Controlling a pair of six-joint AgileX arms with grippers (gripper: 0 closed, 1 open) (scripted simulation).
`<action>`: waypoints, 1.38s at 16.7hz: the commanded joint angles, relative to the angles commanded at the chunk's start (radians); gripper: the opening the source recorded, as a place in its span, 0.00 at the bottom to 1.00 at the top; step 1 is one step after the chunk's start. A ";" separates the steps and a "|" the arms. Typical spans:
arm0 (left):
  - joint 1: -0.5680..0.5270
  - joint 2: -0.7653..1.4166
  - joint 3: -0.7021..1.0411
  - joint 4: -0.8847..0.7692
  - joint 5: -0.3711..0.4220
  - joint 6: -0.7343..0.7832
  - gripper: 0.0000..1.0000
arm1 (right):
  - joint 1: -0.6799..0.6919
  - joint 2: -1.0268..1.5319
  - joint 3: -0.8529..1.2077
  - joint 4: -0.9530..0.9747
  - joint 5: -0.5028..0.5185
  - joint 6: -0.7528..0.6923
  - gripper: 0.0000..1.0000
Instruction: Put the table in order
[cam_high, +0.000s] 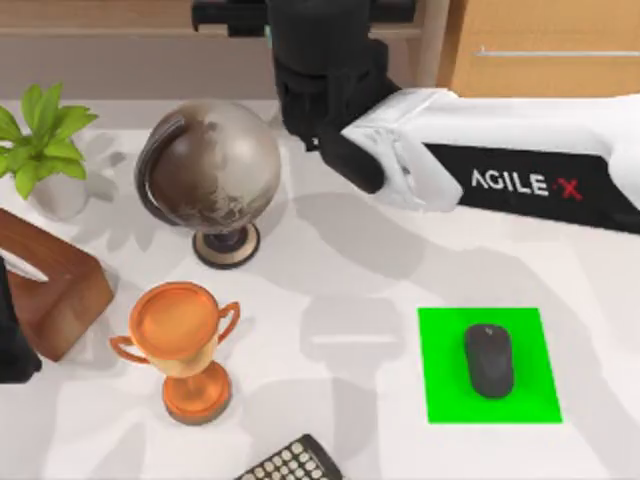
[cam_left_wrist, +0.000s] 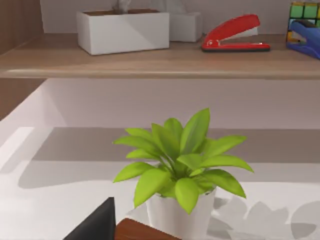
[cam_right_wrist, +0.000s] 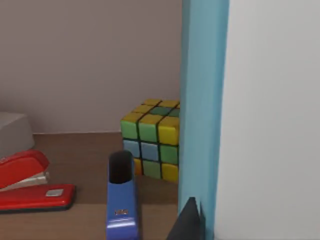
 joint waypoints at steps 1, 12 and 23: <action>0.000 0.000 0.000 0.000 0.000 0.000 1.00 | -0.003 -0.040 -0.051 0.001 -0.036 0.029 0.00; 0.000 0.000 0.000 0.000 0.000 0.000 1.00 | -0.152 -0.556 -0.741 0.017 -0.594 0.494 0.00; 0.000 0.000 0.000 0.000 0.000 0.000 1.00 | -0.826 -0.632 -1.015 0.055 -1.016 1.056 0.00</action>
